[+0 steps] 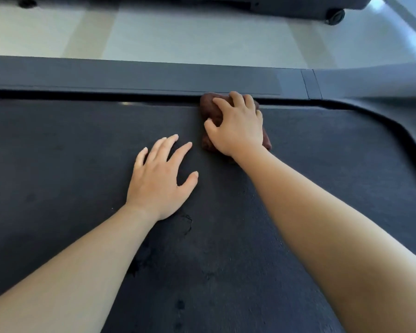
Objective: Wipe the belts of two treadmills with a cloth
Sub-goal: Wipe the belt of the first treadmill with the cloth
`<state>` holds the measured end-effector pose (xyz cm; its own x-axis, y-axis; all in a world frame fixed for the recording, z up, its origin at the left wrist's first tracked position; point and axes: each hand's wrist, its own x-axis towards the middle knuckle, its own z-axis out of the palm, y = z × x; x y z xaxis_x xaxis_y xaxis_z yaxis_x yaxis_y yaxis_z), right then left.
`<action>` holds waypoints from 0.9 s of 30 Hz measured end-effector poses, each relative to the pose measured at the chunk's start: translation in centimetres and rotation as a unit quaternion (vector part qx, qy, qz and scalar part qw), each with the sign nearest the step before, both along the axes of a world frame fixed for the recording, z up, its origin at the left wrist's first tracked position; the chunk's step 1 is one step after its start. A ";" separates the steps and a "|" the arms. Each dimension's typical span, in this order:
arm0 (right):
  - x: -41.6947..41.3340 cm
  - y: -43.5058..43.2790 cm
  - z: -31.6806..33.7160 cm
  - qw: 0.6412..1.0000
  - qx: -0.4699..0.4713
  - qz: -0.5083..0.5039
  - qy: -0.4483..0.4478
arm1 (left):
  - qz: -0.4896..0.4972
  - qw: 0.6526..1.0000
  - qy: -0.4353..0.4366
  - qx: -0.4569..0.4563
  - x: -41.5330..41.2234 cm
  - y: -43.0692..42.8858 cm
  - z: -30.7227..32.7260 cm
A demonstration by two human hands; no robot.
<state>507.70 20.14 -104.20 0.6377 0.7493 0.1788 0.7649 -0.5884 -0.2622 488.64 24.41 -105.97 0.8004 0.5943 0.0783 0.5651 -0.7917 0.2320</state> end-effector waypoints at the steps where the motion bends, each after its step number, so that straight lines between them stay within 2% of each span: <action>1: 0.1 0.2 0.0 1.000 0.001 -0.002 -0.003 | -0.002 1.000 -0.002 0.000 0.0 0.1 0.0; 6: -1.0 -1.9 0.0 1.000 -0.004 0.006 -0.014 | -0.002 1.000 -0.010 -0.001 0.0 0.2 -0.1; 12: -5.4 -8.8 -0.1 1.000 -0.003 0.000 -0.014 | -0.008 1.000 -0.007 -0.011 -0.8 -0.8 0.2; 22: -18.1 -21.5 0.4 0.999 0.016 0.019 -0.023 | -0.075 0.997 0.013 -0.020 -10.5 -10.3 0.0; 27: -19.4 -27.6 0.4 0.999 0.035 0.007 -0.015 | -0.089 0.996 0.017 -0.011 -11.4 -12.8 0.1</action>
